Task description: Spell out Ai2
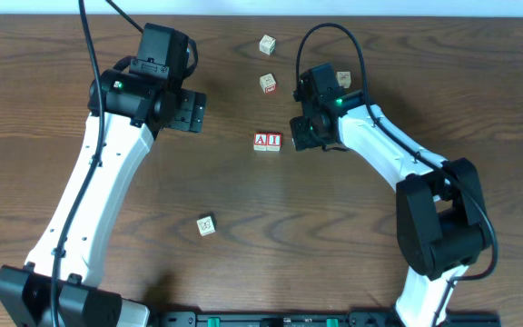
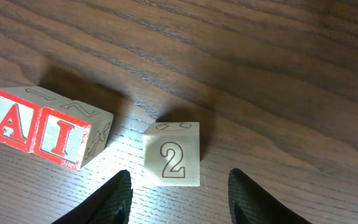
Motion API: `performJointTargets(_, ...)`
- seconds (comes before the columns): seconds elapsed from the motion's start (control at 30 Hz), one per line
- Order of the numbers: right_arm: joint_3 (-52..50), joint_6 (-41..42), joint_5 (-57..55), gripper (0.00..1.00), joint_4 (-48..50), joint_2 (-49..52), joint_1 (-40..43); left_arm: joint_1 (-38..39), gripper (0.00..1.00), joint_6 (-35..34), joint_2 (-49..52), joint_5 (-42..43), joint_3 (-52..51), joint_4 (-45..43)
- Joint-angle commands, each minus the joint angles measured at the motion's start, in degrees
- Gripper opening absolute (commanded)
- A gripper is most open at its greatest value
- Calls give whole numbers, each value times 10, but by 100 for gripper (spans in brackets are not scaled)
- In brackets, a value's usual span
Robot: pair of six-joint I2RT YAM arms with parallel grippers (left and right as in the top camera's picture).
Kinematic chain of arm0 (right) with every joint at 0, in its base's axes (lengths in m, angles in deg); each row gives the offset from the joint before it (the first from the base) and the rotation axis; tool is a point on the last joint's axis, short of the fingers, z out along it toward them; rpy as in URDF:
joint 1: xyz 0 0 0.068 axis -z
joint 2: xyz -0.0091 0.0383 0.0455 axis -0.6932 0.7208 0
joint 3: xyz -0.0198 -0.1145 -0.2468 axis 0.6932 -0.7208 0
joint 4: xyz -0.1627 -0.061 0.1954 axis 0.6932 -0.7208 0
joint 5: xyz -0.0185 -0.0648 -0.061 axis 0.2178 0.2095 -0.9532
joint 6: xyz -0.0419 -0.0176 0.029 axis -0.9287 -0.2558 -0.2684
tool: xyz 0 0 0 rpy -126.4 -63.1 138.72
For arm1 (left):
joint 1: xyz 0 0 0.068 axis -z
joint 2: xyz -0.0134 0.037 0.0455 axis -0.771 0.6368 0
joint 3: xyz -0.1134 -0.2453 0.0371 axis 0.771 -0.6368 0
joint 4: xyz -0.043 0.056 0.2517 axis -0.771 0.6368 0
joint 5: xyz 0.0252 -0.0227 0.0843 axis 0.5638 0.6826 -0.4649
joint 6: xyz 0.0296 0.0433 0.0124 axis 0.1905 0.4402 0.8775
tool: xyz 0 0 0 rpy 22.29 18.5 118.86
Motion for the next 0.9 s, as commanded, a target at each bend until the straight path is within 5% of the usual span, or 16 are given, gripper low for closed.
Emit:
performJointTargets(0.0, 12, -9, 5, 50, 1, 1, -5, 1, 96, 4, 2, -10, -1, 2)
performJointTargets(0.87, 12, -15, 5, 50, 5, 38, -6, 1, 95, 4, 2, -10, -1, 2)
